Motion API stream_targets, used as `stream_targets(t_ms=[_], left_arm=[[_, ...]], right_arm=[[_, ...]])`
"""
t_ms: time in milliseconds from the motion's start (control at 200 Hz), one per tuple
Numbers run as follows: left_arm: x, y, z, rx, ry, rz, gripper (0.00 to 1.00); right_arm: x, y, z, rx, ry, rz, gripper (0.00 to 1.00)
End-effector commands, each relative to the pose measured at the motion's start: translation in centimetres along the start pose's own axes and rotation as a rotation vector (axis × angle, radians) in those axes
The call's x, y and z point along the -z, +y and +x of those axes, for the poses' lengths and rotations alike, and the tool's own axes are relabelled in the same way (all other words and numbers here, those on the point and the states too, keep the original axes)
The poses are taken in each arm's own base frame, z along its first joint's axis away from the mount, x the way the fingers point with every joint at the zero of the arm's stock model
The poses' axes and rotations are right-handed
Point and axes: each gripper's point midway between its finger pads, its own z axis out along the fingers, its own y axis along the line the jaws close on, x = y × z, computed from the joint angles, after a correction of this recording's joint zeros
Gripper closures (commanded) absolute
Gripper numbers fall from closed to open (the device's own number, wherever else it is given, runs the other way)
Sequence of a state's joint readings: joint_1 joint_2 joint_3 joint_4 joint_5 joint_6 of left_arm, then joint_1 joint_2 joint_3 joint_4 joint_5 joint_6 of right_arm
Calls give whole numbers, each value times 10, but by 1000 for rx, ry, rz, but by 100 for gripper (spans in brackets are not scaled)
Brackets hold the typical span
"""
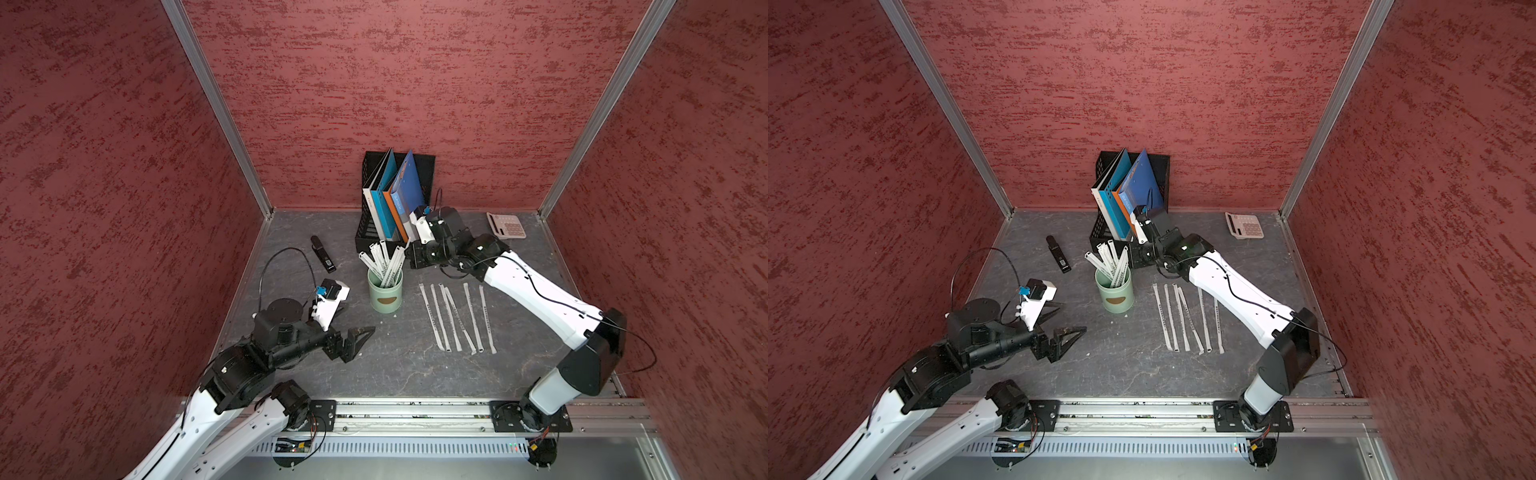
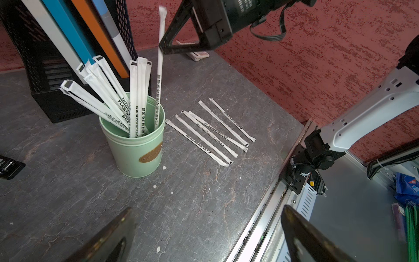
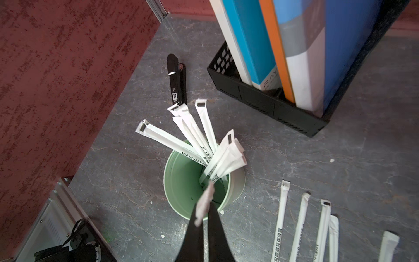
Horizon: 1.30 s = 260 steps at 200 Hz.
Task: Take the straws out of the storage container
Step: Pick up the straw from the container, then place the straw at the center of the board.
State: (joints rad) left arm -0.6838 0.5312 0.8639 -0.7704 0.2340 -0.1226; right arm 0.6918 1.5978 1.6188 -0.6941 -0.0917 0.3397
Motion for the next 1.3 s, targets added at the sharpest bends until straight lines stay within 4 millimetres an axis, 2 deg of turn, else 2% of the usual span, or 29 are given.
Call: stream_targets(t_ms=[0,160,280,356,436,461,656,872,1017,1062,1297], left_arm=[[-3,3,4,-3,14,-9,1],[-4,3,4,-1,19,-5,1],[-5,3,5,0,22,-5,0],[-5,3,5,-1,23,-5,0],[-5,3,5,-1,24,-5,1],[-5,3,5,1,25,-5,0],[-6,4,6,2,31,-9,0],[-7,4,6,1,31,-10,1],[-7,4,6,2,35,-11,1],[-7,4,6,2,36,-12,0],[-8,5,7,3,39,-13,0]], right_arm=[[37,-2,-21,25,-71,14,100],[70,-5,-32,58,-93,31,100],[89,-14,-29,82,-73,86,100],[99,-26,-24,86,-51,133,100],[101,-43,-15,81,-10,198,100],[113,-46,-15,76,-26,208,100],[131,-86,8,4,59,319,100],[138,-142,41,-72,201,524,100],[141,-168,62,-128,296,599,100],[135,-179,71,-144,354,630,100],[123,-204,104,-190,547,658,100]])
